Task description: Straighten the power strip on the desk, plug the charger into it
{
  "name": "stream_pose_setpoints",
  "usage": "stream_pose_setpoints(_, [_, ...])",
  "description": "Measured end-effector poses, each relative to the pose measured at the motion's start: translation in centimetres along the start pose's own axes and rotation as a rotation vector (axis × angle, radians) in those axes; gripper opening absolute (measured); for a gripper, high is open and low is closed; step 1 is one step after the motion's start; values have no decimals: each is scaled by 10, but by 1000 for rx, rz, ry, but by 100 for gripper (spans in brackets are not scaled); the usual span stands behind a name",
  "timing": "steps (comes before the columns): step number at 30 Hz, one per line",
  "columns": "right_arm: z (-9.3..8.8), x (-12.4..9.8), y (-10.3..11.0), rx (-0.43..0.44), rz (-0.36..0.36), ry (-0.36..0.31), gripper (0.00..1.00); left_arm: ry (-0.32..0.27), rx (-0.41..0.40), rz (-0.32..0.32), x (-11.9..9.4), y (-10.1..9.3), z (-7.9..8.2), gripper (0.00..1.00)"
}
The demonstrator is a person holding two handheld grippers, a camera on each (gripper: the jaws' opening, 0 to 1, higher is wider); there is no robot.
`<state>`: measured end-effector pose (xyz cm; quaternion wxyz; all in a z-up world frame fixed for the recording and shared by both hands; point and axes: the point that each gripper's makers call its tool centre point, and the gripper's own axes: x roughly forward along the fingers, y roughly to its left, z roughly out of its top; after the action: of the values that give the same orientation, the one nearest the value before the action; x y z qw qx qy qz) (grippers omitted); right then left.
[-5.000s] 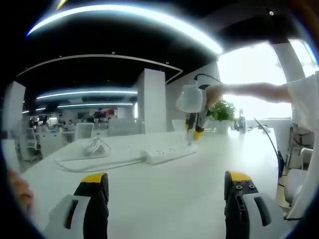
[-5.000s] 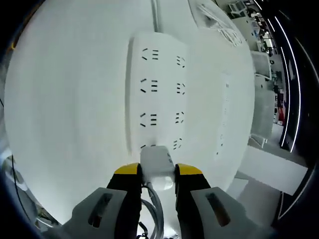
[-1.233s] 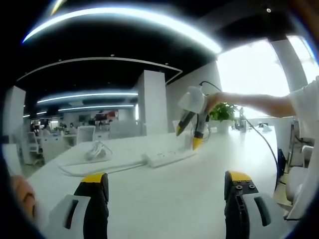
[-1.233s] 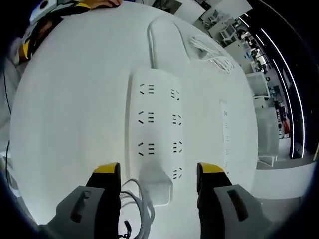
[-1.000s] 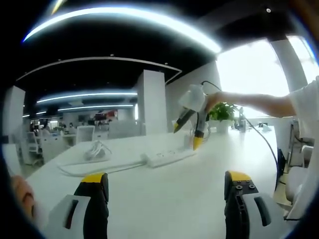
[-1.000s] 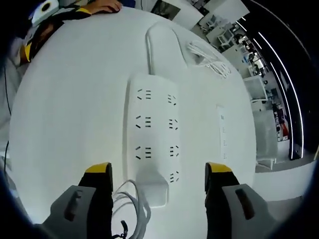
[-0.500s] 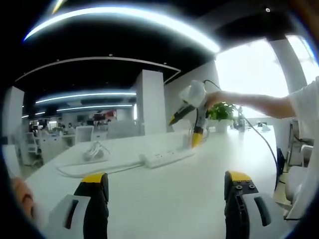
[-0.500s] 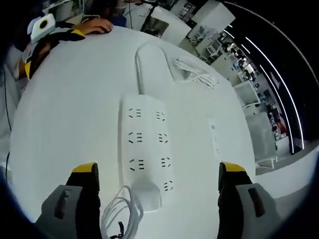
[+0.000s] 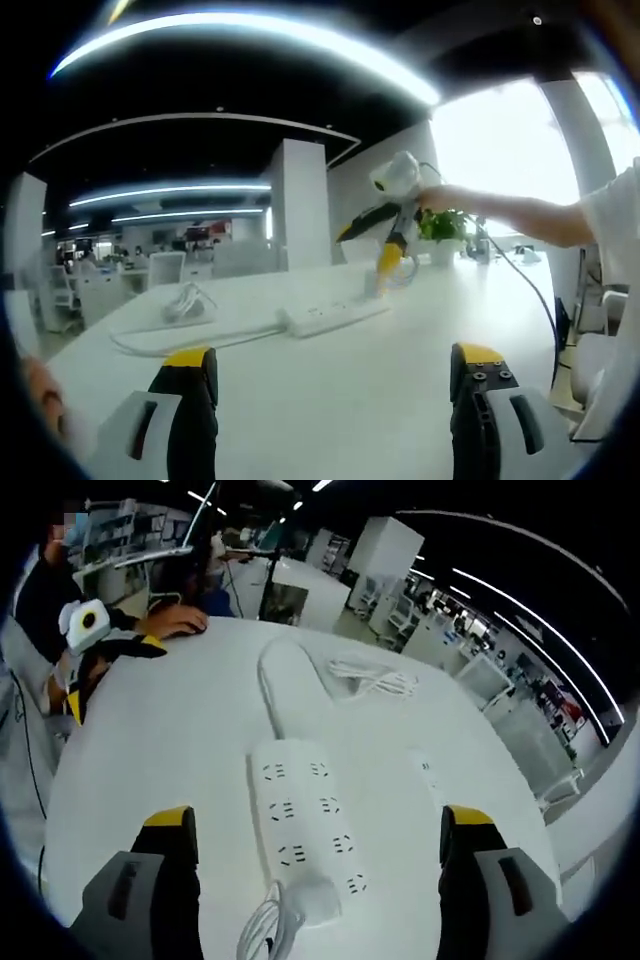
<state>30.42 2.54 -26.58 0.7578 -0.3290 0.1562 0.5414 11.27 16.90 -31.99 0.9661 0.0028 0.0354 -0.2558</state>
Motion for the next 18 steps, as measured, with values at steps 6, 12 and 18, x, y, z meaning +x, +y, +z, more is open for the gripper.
stream_pose_setpoints(6, [16, -14, -7, 38, -46, -89, 100, -1, 0, -1, 0, 0, 0, 99])
stream_pose_setpoints(12, [37, -33, -19, 111, -120, -218, 100, -1, -2, -4, 0, -1, -1, 99])
stream_pose_setpoints(18, [47, -50, -26, 173, -160, -298, 100, 0, -4, -4, 0, 0, -2, 99])
